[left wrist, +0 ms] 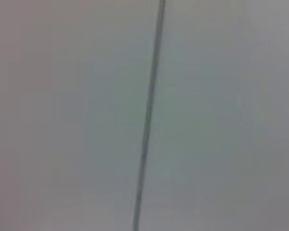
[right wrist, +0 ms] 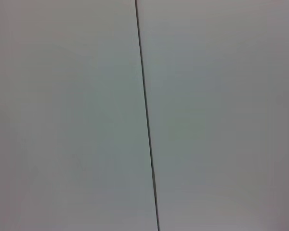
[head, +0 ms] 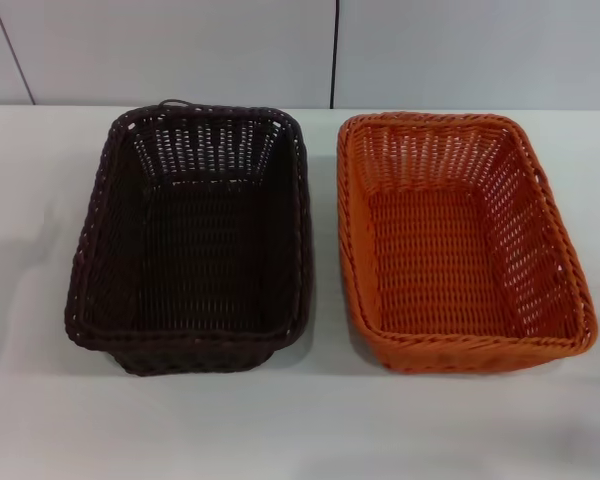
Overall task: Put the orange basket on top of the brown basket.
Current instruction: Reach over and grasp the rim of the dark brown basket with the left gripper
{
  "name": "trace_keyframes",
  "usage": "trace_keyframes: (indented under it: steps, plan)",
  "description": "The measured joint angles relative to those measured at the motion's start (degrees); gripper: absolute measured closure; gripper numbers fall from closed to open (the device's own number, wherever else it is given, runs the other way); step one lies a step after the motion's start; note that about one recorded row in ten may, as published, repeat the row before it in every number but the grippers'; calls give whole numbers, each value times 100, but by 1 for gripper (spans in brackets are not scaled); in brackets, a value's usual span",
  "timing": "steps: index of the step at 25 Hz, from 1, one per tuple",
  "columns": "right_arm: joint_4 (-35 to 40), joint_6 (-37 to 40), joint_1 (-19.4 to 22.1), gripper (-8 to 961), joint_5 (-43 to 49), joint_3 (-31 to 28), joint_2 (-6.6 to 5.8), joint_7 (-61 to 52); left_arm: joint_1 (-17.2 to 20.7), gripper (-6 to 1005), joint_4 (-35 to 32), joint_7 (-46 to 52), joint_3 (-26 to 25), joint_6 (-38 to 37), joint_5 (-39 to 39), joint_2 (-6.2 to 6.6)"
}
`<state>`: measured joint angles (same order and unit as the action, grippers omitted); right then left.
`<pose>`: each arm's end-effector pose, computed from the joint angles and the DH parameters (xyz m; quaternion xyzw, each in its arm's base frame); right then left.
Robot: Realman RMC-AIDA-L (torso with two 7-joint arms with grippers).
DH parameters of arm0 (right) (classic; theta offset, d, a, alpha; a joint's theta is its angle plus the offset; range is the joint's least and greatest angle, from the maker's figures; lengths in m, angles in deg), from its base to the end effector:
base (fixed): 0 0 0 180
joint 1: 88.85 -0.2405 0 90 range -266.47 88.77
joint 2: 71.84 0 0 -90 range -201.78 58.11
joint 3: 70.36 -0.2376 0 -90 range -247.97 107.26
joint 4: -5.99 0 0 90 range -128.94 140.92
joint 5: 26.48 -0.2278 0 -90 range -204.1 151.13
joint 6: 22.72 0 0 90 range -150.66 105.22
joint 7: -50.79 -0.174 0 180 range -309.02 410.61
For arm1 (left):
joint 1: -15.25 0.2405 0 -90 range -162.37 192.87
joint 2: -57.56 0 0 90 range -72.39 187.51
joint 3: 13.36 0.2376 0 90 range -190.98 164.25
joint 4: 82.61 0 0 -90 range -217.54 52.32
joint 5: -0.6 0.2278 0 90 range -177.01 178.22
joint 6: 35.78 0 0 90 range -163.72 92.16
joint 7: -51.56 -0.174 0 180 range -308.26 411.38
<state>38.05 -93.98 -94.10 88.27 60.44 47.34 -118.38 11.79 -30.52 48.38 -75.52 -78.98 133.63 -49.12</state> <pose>0.3490 0.2892 0.0049 -0.5392 0.2908 0.2841 0.7375 -0.3321 0.3529 0.0544 -0.6345 -0.2995 -0.2865 0.6524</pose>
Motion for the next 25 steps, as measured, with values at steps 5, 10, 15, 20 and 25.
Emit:
trace_keyframes:
  steps: [5,10,15,20,25]
  plan:
    - [-6,12,-6,131,-3,-23,-1,-2,465,198,1923,-10,-1150,2712,1182,-34]
    - [-46,36,-50,131,-6,-29,-5,-2,631,197,3742,-792,-2221,5843,2086,-837]
    - [-105,55,-82,131,-6,-28,-7,-6,203,197,4441,-1409,-2688,8179,2032,-1137]
    - [-152,78,-82,131,-6,-17,1,-9,-83,197,4486,-1381,-2669,8827,2043,-1138]
    - [-178,106,-70,131,-6,-16,1,-10,-211,197,4274,-1367,-2654,8882,2079,-1133]
